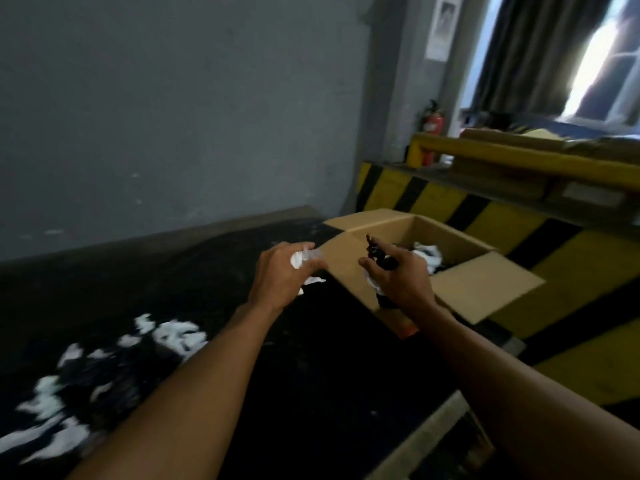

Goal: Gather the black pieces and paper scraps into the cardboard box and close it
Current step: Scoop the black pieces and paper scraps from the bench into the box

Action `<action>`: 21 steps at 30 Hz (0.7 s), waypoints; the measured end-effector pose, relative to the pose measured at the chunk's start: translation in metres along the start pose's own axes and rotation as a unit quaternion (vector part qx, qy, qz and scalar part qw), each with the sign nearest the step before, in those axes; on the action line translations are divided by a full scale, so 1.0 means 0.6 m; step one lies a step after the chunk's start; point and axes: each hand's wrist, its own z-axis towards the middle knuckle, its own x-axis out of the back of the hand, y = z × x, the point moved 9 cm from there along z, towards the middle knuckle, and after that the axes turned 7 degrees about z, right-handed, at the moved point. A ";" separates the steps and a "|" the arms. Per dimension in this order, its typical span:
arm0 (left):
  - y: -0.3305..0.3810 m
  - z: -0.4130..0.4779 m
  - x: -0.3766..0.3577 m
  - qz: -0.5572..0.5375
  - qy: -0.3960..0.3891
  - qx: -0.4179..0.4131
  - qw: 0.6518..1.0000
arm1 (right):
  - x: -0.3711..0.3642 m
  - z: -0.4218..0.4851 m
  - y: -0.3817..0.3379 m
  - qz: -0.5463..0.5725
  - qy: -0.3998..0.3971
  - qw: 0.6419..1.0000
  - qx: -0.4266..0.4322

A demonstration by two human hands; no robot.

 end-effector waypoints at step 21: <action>0.177 0.336 -0.430 0.022 -0.025 -0.069 0.997 | 0.275 0.313 0.300 -0.044 0.078 0.996 -0.013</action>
